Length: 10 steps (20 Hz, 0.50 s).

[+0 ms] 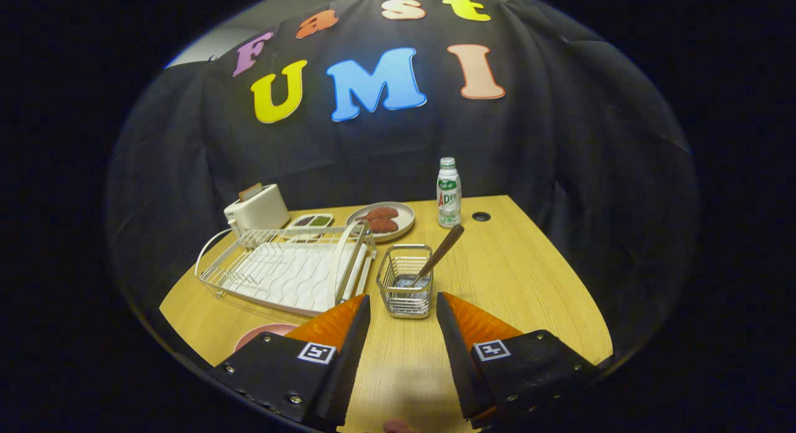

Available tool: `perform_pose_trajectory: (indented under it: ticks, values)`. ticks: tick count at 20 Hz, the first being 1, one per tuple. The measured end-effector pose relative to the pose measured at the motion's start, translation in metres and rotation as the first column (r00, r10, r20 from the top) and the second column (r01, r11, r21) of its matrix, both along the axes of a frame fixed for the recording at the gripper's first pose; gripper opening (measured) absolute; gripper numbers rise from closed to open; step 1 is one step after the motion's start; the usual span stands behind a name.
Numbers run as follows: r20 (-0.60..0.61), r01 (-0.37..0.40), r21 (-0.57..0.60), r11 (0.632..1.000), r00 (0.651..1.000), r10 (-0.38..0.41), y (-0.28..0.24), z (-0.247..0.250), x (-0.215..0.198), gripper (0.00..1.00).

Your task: Take the plate from the dish rack, then take the spoon from the basket and place it into the plate.

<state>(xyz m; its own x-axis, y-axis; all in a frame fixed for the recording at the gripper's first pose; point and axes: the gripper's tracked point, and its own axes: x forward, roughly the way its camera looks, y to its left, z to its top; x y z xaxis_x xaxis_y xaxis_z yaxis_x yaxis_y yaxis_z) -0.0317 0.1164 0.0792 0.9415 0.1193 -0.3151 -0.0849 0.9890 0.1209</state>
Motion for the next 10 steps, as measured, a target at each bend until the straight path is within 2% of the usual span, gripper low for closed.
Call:
perform_pose_trajectory:
  ticks: [3,10]
  values:
    - [0.096,0.029,-0.006,1.0,0.995,-0.028,-0.017,0.007,0.025,0.66]
    - [0.165,0.054,-0.009,0.999,0.985,-0.052,-0.033,-0.003,0.082,0.66]
